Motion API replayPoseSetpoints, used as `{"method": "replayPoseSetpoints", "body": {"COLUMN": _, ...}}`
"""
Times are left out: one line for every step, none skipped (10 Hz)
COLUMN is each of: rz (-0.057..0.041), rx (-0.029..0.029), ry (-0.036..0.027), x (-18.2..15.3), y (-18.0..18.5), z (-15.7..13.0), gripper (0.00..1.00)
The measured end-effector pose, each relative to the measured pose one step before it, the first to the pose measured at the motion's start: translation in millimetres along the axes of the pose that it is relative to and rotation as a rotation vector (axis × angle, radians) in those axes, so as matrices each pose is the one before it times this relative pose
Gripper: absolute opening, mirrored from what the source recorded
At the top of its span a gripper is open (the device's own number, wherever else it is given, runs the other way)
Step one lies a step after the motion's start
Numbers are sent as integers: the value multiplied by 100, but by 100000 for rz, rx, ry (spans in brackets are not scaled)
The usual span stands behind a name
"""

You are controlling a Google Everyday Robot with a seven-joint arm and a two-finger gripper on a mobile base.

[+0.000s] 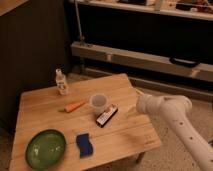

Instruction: Place the eraser on the white sponge

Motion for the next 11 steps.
{"method": "replayPoseSetpoints", "body": {"rz": -1489, "rx": 6797, "ry": -1738, "x": -280, "y": 713, "z": 357, "gripper": 80}}
{"method": "replayPoseSetpoints", "body": {"rz": -1560, "rx": 7452, "ry": -948, "x": 113, "y": 652, "z": 336, "gripper": 80}}
{"method": "replayPoseSetpoints", "body": {"rz": -1436, "rx": 6457, "ry": -522, "x": 90, "y": 629, "z": -87, "gripper": 80}}
{"method": "replayPoseSetpoints", "body": {"rz": -757, "rx": 2931, "ry": -89, "x": 91, "y": 240, "z": -151, "gripper": 80}}
{"method": "replayPoseSetpoints", "body": {"rz": -816, "rx": 2503, "ry": 173, "x": 253, "y": 199, "z": 21, "gripper": 80}}
{"method": "replayPoseSetpoints", "body": {"rz": -104, "rx": 201, "ry": -110, "x": -13, "y": 16, "z": -55, "gripper": 80}}
{"method": "replayPoseSetpoints", "body": {"rz": 138, "rx": -168, "ry": -62, "x": -70, "y": 29, "z": -82, "gripper": 80}}
{"method": "replayPoseSetpoints", "body": {"rz": 1910, "rx": -253, "ry": -418, "x": -102, "y": 14, "z": 44, "gripper": 80}}
{"method": "replayPoseSetpoints", "body": {"rz": 7927, "rx": -2133, "ry": 810, "x": -238, "y": -183, "z": 238, "gripper": 80}}
{"method": "replayPoseSetpoints", "body": {"rz": 7845, "rx": -2009, "ry": 901, "x": -427, "y": -80, "z": -77, "gripper": 80}}
{"method": "replayPoseSetpoints", "body": {"rz": 12670, "rx": -2984, "ry": 1451, "x": -399, "y": -163, "z": -41, "gripper": 80}}
